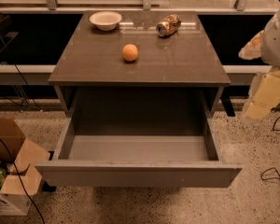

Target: Close top drawer

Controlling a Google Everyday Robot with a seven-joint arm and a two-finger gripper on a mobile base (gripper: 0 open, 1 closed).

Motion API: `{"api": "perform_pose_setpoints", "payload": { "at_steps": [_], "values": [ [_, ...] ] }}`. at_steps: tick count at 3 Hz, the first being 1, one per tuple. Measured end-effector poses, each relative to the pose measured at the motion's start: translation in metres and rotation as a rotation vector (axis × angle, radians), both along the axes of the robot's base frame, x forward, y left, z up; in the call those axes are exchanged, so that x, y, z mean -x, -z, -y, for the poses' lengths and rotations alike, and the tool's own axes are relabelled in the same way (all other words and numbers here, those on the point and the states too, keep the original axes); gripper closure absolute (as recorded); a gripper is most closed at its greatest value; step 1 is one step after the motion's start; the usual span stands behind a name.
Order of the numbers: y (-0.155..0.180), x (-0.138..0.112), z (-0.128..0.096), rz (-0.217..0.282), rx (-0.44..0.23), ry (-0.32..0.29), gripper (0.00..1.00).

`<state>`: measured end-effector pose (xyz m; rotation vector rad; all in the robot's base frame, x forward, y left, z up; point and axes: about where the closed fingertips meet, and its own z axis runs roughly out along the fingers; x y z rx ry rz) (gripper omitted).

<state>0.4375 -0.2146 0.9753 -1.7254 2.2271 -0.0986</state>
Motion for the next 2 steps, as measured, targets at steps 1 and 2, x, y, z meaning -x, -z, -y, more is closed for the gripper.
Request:
{"api": "perform_pose_setpoints", "payload": {
  "at_steps": [1,2],
  "values": [
    [0.039,0.015,-0.012,-0.067,0.009,-0.008,0.5],
    [0.092,0.034,-0.015,-0.175,0.02,-0.001,0.73]
  ]
}}
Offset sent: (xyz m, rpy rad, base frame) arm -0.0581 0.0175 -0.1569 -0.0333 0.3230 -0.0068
